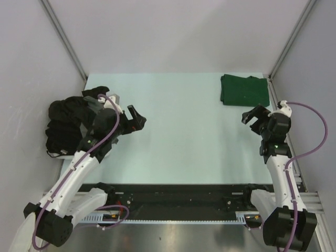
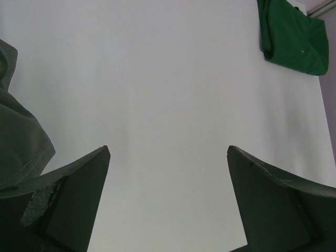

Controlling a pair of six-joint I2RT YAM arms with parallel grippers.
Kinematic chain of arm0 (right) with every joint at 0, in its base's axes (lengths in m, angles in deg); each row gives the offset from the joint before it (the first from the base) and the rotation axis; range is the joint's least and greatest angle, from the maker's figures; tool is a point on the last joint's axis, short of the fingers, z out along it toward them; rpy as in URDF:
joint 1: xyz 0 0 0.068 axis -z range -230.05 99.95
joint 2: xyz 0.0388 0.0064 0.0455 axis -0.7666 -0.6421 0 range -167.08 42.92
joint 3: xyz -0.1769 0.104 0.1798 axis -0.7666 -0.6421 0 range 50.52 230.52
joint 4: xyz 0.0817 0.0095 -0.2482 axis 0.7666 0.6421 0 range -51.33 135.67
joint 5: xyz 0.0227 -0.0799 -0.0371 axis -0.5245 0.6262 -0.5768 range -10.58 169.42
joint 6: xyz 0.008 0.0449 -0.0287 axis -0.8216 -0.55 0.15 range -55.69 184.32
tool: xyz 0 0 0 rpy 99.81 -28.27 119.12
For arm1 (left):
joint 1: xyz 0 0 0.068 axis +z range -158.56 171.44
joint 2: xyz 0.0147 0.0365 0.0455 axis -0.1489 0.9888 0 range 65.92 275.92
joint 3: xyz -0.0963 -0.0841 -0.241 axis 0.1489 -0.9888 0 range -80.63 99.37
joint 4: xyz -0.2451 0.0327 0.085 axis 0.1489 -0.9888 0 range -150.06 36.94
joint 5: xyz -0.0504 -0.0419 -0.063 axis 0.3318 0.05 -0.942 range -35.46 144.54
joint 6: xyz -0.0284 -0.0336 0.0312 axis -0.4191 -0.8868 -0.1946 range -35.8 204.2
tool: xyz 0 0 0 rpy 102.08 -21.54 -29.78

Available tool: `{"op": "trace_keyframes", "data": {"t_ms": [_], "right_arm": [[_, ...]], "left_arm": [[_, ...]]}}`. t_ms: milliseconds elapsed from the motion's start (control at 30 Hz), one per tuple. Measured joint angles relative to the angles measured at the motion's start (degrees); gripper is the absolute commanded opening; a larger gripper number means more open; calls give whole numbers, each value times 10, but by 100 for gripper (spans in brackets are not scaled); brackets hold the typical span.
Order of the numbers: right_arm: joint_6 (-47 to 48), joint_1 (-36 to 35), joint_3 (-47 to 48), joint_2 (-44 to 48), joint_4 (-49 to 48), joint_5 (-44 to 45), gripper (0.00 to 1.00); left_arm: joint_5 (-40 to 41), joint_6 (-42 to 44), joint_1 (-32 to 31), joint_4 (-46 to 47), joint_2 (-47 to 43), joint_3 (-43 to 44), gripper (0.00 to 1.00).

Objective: Fold and stack the t-shirts
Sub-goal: Put the neatly folded tshirt into the corner of the board with the right arm

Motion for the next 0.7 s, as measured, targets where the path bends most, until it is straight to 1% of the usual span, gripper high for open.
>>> {"op": "trace_keyframes", "data": {"t_ms": [100,233,333,467,700], "right_arm": [[-21,0,-30,7,23,2,100],[-34,0,-30,3,14,-24,100],[-40,0,-21,-22,14,-45,100],[-42,-1,12,-56,24,-66,100],[-39,-4,34,-61,18,-88,100]], "left_arm": [[2,-2,0,3,-3,-18,100],[2,-6,0,3,-3,-26,100],[4,-10,0,-3,-2,-25,100],[8,-10,0,-36,18,-6,100],[16,-10,0,-67,33,31,100]]}}
